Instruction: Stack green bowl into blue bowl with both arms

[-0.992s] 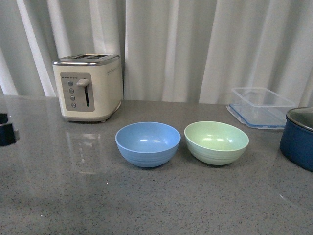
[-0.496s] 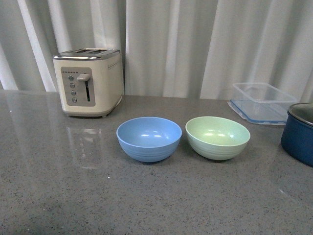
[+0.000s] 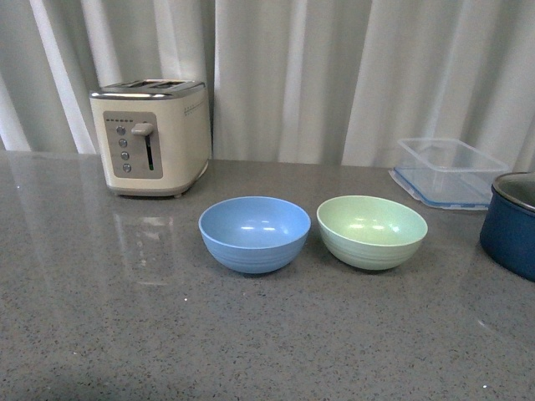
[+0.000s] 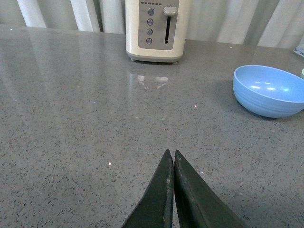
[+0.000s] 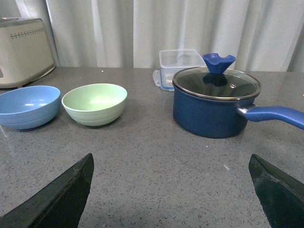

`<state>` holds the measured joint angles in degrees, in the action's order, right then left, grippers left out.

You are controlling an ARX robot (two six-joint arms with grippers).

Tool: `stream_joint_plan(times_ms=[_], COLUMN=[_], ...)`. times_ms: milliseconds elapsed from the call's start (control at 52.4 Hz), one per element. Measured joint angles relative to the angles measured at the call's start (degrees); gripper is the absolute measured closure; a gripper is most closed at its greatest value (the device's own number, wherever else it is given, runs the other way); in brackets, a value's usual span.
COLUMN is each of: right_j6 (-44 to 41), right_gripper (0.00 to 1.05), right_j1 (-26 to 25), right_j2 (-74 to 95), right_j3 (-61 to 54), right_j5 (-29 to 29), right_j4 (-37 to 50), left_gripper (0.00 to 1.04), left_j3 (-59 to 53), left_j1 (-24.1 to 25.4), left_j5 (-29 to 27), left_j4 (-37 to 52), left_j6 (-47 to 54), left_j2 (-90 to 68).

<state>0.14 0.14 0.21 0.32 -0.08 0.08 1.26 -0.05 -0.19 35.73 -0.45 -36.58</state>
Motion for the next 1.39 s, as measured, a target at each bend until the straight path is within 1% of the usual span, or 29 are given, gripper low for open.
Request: stream_joint_plan(times_ms=[76, 572, 1087, 1125, 1163, 1201, 1392], right_j6=[0.0, 0.0, 0.0, 0.0, 0.0, 0.0, 0.0], right_gripper=[0.1, 0.1, 0.1, 0.1, 0.1, 0.1, 0.1], right_j1=[0.0, 0.0, 0.0, 0.0, 0.0, 0.0, 0.0], right_j2=[0.0, 0.0, 0.0, 0.0, 0.0, 0.0, 0.0], right_j3=[0.0, 0.0, 0.0, 0.0, 0.0, 0.0, 0.0], right_j5=[0.07, 0.02, 0.02, 0.02, 0.0, 0.04, 0.02], right_j4=[0.0, 0.0, 0.0, 0.0, 0.0, 0.0, 0.0], left_gripper=[1.01, 1.01, 1.01, 1.01, 1.01, 1.01, 1.01], left_j3=[-0.02, -0.07, -0.04, -0.04, -0.04, -0.04, -0.04], left_j1=[0.0, 0.0, 0.0, 0.0, 0.0, 0.0, 0.0], left_j5=[0.11, 0.15, 0.17, 0.13, 0.15, 0.15, 0.15], left_j4=[-3.58, -18.51, -25.86, -28.57, -33.07, -35.21, -35.65], left_j6=[0.0, 0.0, 0.0, 0.02, 0.0, 0.0, 0.0], left_j2=[3.58, 19.63, 26.91, 29.22, 32.37, 34.36, 36.33])
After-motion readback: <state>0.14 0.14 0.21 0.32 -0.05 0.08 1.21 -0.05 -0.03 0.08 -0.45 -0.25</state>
